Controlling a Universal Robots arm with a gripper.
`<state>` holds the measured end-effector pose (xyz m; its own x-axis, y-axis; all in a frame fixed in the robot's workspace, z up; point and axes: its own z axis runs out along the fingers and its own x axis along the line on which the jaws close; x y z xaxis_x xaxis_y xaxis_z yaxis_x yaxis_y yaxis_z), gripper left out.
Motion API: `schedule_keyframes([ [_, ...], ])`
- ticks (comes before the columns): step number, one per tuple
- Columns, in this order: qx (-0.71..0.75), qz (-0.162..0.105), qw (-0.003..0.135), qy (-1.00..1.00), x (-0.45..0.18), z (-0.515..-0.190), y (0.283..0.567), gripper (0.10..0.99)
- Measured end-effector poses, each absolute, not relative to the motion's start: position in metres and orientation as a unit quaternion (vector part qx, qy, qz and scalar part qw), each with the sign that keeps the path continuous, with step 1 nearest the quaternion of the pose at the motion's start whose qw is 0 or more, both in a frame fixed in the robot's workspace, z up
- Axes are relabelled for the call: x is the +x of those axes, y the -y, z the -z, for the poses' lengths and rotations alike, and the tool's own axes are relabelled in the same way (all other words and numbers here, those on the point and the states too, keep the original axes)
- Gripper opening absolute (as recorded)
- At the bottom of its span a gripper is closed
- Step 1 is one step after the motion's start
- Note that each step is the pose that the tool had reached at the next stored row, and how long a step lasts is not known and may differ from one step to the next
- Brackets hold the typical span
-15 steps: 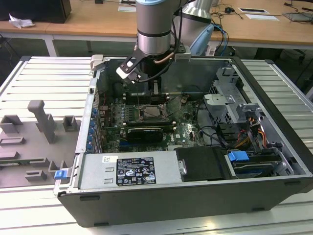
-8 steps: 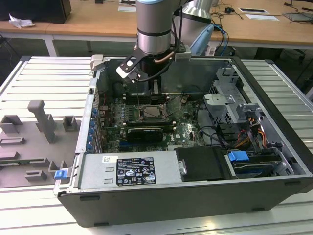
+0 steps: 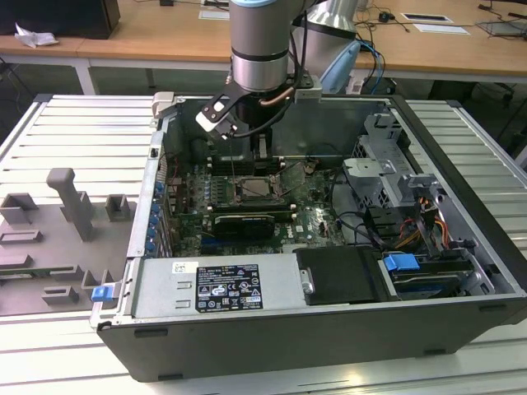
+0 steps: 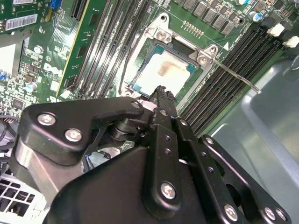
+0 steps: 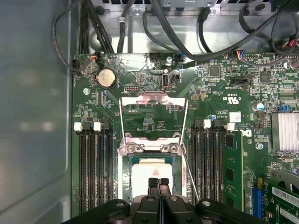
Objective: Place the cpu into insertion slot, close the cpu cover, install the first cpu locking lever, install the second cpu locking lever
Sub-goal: 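Close the cpu cover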
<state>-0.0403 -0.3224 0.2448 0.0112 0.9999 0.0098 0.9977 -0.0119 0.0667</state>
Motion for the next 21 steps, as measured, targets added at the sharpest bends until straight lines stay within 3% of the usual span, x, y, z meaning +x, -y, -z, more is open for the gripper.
schedule_keyframes([
  [21,0.711,-0.028,0.018,-0.703,-0.017,-0.258,0.323,0.106],
])
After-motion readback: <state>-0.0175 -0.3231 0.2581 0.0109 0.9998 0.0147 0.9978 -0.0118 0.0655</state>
